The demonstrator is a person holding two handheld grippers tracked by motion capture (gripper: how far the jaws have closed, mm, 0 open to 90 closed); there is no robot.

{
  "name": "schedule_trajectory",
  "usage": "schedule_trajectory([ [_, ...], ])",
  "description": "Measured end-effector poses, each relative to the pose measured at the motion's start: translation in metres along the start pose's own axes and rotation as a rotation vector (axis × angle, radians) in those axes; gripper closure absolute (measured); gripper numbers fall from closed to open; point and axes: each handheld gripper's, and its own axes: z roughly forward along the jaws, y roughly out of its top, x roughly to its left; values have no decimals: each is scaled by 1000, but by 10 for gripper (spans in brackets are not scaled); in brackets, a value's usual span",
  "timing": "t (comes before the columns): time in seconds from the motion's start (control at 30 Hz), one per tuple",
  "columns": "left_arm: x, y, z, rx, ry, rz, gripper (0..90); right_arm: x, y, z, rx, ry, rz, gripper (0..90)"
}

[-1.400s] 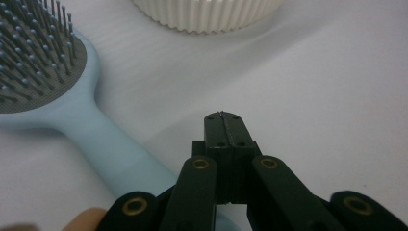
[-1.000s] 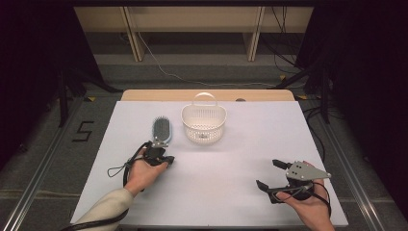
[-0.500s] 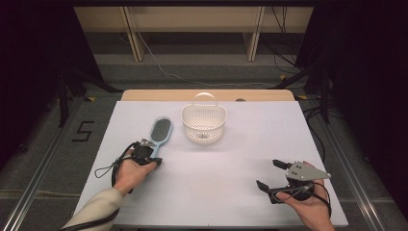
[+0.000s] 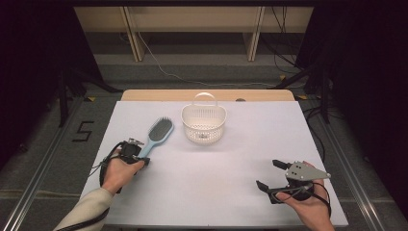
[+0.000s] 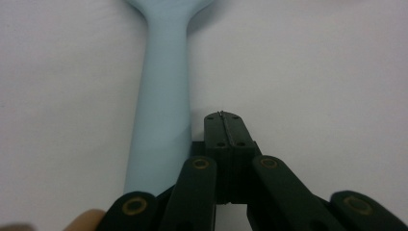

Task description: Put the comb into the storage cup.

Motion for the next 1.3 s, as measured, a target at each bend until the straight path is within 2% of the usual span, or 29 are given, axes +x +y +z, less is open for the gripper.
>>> schedule_trajectory([
  [0.3,2,-1,0,-3,-11,1,898,0,0,0,3,1,-2,104],
  [0.47,0,0,-4,-4,-52,-15,836,0,0,0,2,1,-3,104],
  [0.57,-4,4,-9,-30,-53,-1,746,0,0,0,3,1,-2,105],
  [0.63,-8,7,-14,-52,-38,22,688,0,0,1,3,2,-3,105],
  [0.67,-9,9,-17,-62,-28,30,617,0,0,1,5,3,-3,105],
  [0.7,-10,10,-19,-68,-25,36,617,0,0,1,5,3,-3,105],
  [0.83,-9,17,-24,-69,7,53,428,0,0,1,3,4,-2,105],
  [0.93,-7,23,-27,-44,32,40,300,0,-1,2,8,4,-2,105],
  [1.0,-4,29,-29,-24,44,16,202,0,-1,2,9,2,0,105],
  [1.03,-2,32,-30,-12,50,15,134,0,0,2,10,0,1,105],
  [1.1,4,39,-30,15,72,21,112,0,0,2,11,0,2,105],
  [1.13,6,43,-29,26,94,31,37,0,-1,3,10,-2,3,104],
  [1.3,17,65,-19,104,134,61,0,0,0,3,11,-1,2,104],
])
